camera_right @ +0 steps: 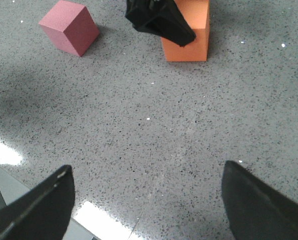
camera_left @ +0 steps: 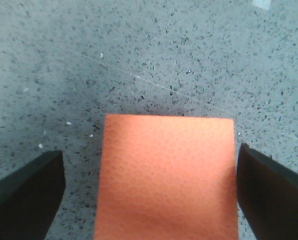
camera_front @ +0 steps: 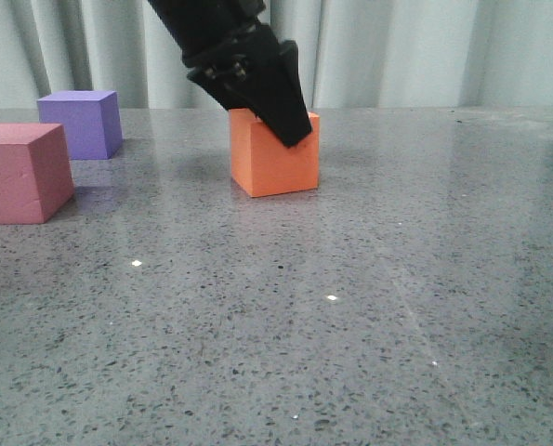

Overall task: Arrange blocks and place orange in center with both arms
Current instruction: 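Lower the left gripper onto the orange cube and grasp it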

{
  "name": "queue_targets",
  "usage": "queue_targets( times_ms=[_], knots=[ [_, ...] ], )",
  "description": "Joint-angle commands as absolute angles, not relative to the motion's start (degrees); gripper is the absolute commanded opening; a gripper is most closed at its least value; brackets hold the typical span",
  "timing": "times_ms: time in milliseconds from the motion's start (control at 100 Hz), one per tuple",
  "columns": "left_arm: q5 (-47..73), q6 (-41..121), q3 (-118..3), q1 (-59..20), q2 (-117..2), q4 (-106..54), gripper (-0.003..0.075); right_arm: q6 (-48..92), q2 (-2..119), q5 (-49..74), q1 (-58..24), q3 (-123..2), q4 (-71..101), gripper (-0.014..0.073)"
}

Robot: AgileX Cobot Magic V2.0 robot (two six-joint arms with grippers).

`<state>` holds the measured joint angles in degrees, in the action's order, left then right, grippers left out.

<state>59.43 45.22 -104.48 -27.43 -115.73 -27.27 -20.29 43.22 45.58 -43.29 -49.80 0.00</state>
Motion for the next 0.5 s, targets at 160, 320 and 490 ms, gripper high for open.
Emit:
queue_targets(
  times_ms=[160,320,490],
  knots=[
    [58.36,44.89,-106.34,-28.05,-113.55,-28.36,0.0631,-19.65,42.82,42.18,-43.28,-51.23,0.0,0.0598],
    [58.36,44.89,-106.34,-28.05,-113.55,-28.22,0.0524,-19.65,42.82,42.18,-43.28,-51.23,0.0,0.0598],
    [58.36,44.89,-106.34,-28.05,-113.55,-28.22,0.0353,-19.65,42.82,42.18,-43.28,-51.23,0.0,0.0598]
  ],
)
